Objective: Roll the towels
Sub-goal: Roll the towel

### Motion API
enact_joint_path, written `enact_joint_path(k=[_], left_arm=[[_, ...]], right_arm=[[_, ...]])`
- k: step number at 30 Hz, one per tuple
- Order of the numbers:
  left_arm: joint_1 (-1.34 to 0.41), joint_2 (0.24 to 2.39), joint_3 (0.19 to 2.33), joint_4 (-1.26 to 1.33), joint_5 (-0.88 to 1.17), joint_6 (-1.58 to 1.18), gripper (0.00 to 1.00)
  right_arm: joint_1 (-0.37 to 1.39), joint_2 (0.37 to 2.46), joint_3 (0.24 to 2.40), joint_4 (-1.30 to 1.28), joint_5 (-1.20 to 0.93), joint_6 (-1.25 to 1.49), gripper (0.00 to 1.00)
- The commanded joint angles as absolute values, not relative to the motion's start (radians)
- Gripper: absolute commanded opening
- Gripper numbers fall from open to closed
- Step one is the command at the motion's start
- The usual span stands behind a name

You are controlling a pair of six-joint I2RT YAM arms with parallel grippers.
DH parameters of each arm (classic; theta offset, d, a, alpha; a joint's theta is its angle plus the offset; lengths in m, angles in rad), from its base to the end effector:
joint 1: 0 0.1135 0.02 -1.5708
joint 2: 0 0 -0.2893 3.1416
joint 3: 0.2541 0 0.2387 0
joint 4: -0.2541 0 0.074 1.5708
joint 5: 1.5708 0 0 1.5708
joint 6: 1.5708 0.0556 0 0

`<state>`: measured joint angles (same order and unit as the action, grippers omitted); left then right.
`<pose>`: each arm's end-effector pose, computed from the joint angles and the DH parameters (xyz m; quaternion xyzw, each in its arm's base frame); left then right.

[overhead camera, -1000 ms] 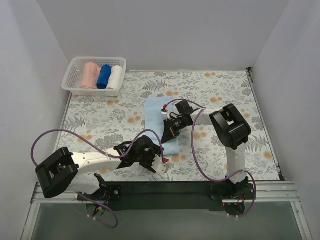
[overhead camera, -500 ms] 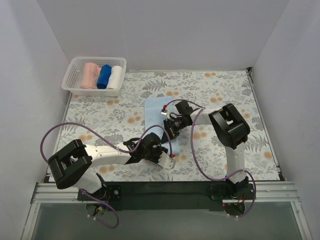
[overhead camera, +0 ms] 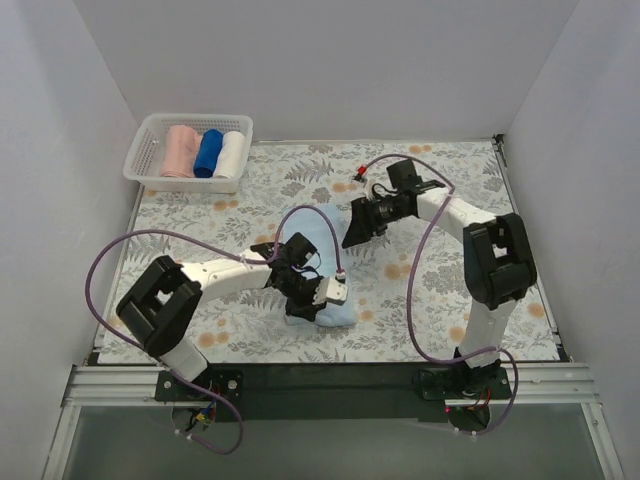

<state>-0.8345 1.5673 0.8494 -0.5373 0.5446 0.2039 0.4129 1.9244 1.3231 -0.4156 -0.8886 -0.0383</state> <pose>0.1601 -0.2196 0.1805 0.5087 0.8049 -0.2995 0.0615 0.3509 0.2008 0.2109 -0.3088 0.8202 0.4522 0.1656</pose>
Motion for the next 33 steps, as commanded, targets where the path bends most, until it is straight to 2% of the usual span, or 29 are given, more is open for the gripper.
enact_joint_path(k=[1, 10, 16, 25, 33], left_arm=[[-0.724, 1.656, 0.926, -0.741, 0.794, 0.192, 0.05], [-0.546, 1.935, 1.123, -0.986, 1.071, 0.325, 0.02], [-0.465, 2.129, 1.209, -1.135, 1.131, 0.432, 0.02], [-0.434, 2.221, 1.302, -1.183, 1.094, 0.446, 0.04], [-0.433, 2.241, 1.307, -1.192, 1.092, 0.457, 0.06]], right_arm=[[0.350, 1.781, 1.336, -0.577, -0.851, -0.185, 0.64], [0.330, 1.442, 1.155, -0.620, -0.812, -0.362, 0.63], [0.541, 1.324, 1.017, -0.550, -0.622, -0.440, 0.61], [0.912, 1.365, 0.925, -0.280, -0.329, -0.488, 0.65], [1.060, 1.459, 0.856, -0.117, -0.206, -0.575, 0.66]])
